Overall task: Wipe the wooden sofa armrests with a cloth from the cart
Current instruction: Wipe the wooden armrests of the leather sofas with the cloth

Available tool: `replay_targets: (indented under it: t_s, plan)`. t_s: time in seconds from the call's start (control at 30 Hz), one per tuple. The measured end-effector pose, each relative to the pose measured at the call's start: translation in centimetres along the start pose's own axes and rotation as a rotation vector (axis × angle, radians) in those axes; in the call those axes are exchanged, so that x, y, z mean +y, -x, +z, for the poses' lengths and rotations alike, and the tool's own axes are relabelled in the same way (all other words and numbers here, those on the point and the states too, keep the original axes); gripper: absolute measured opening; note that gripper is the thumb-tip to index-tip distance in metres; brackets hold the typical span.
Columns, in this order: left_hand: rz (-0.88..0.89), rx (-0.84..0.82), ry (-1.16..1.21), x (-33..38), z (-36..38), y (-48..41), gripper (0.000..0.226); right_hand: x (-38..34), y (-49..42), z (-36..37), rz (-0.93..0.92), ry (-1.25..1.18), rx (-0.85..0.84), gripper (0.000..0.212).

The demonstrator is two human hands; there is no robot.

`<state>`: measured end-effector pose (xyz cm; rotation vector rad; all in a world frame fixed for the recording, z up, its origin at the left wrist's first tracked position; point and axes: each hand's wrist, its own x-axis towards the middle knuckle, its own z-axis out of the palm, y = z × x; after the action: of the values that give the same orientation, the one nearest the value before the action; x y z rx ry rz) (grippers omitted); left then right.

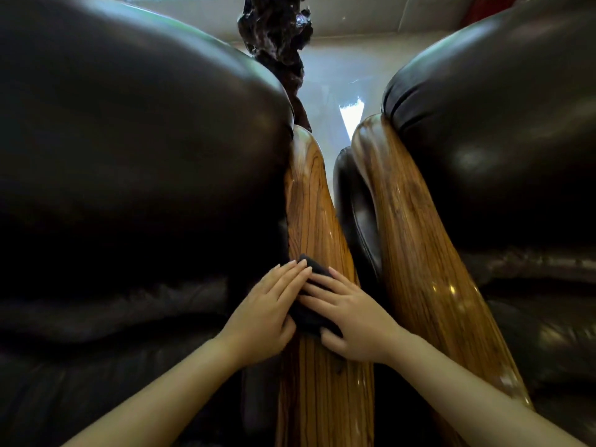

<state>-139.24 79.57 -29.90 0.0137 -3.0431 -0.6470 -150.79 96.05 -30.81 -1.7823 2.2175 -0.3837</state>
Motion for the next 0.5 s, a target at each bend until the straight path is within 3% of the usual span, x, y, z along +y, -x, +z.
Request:
replay_targets:
  t_s: [0.07,0.2,0.37,0.5]
  plan:
    - [-0.019,-0.112,0.014,-0.1,0.2,-0.4,0.073,-0.2,1.1,0.2,-0.006,-0.024,-0.024,0.058]
    - [0.090,-0.085,-0.195,0.9,0.5,0.0,0.069,-0.9,3.4,0.6,0.046,-0.001,-0.018,0.060]
    - [0.171,-0.044,-0.424,2.0,0.2,-0.5,0.066,-2.7,5.7,1.3,0.359,0.029,0.186,0.068]
    - [0.103,-0.122,-0.488,4.0,-0.2,-1.8,0.043,-2.3,5.8,-0.2,0.411,0.023,0.242,0.059]
